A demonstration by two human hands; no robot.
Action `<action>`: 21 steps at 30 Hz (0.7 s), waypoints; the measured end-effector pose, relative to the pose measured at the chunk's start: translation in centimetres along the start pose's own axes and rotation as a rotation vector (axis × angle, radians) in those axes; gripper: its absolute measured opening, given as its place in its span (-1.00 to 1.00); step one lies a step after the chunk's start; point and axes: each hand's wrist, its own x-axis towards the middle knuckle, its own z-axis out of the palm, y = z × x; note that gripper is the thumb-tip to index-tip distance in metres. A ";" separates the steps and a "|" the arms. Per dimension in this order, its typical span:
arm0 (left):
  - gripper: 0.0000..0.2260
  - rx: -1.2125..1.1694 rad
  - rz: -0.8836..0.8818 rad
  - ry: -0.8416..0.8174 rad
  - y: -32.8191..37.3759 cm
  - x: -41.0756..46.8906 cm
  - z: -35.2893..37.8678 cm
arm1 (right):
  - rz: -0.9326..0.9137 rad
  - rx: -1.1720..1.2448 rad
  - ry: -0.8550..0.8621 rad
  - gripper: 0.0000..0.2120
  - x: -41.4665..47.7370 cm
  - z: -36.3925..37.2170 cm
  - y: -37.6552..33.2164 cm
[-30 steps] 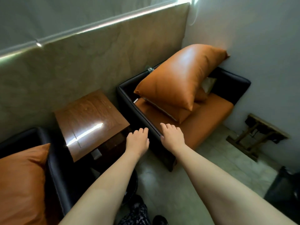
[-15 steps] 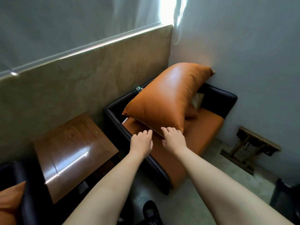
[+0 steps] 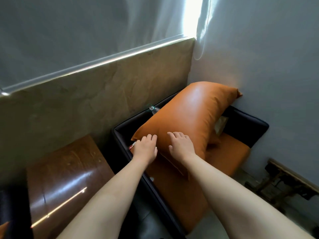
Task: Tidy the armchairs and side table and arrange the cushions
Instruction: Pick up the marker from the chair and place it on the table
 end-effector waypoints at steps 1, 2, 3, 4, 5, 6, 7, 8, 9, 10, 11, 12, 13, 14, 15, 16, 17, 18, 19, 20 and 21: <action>-0.58 0.001 -0.004 0.002 0.1 0.5 0.0 | -0.007 0.002 0.000 -0.47 0.5 -0.1 0.2; -0.57 0.003 -0.008 0.007 0.2 1.1 0.0 | -0.014 0.005 0.002 -0.47 1.0 -0.1 0.5; -0.56 0.004 -0.011 0.010 0.3 1.6 0.0 | -0.020 0.009 0.006 -0.47 1.5 -0.2 0.8; -0.56 0.004 -0.015 0.009 0.4 2.1 0.0 | -0.027 0.014 0.009 -0.47 2.0 -0.3 1.1; -0.55 0.006 -0.020 0.006 0.6 2.6 0.0 | -0.036 0.019 0.013 -0.47 2.6 -0.4 1.5; -0.54 0.007 -0.027 0.001 0.9 3.1 0.1 | -0.048 0.023 0.015 -0.47 3.1 -0.4 1.8; -0.54 0.006 -0.039 -0.004 1.2 3.6 0.0 | -0.060 0.028 0.014 -0.48 3.5 -0.4 2.3; -0.54 0.007 -0.052 -0.003 1.7 4.1 -0.1 | -0.073 0.032 0.014 -0.48 4.0 -0.5 2.7; -0.53 0.011 -0.064 0.003 2.3 4.6 -0.2 | -0.088 0.034 0.014 -0.48 4.4 -0.5 3.3; -0.53 0.011 -0.077 0.011 3.0 5.2 -0.4 | -0.103 0.036 0.012 -0.48 4.9 -0.5 4.0; -0.53 0.006 -0.087 0.017 3.8 5.8 -0.6 | -0.119 0.039 0.008 -0.48 5.3 -0.6 4.7; -0.53 0.002 -0.098 0.018 4.7 6.4 -0.9 | -0.136 0.039 0.006 -0.48 5.8 -0.8 5.6; -0.53 0.001 -0.111 0.015 5.6 6.9 -1.0 | -0.154 0.034 0.005 -0.49 6.3 -1.0 6.5; -0.53 -0.002 -0.128 0.010 6.5 7.3 -1.1 | -0.171 0.025 0.002 -0.49 6.8 -1.3 7.4; -0.53 -0.009 -0.149 0.003 7.3 7.6 -1.1 | -0.187 0.016 -0.002 -0.48 7.3 -1.6 8.4; -0.52 -0.018 -0.176 -0.002 7.9 8.0 -1.1 | -0.202 0.010 -0.003 -0.49 7.8 -1.9 9.3; -0.52 -0.025 -0.204 -0.005 8.6 8.2 -1.1 | -0.218 0.005 -0.002 -0.49 8.2 -2.2 10.1; -0.52 -0.032 -0.232 -0.005 9.2 8.5 -1.0 | -0.231 0.001 -0.003 -0.49 8.6 -2.4 11.0; -0.51 -0.040 -0.257 -0.006 9.7 8.6 -0.9 | -0.241 -0.002 -0.007 -0.50 8.9 -2.5 11.7; -0.51 -0.048 -0.277 -0.008 10.2 8.8 -0.8 | -0.248 -0.005 -0.017 -0.50 9.0 -2.5 12.4; -0.51 -0.054 -0.291 -0.010 10.7 8.8 -0.7 | -0.254 -0.010 -0.030 -0.50 9.1 -2.4 12.9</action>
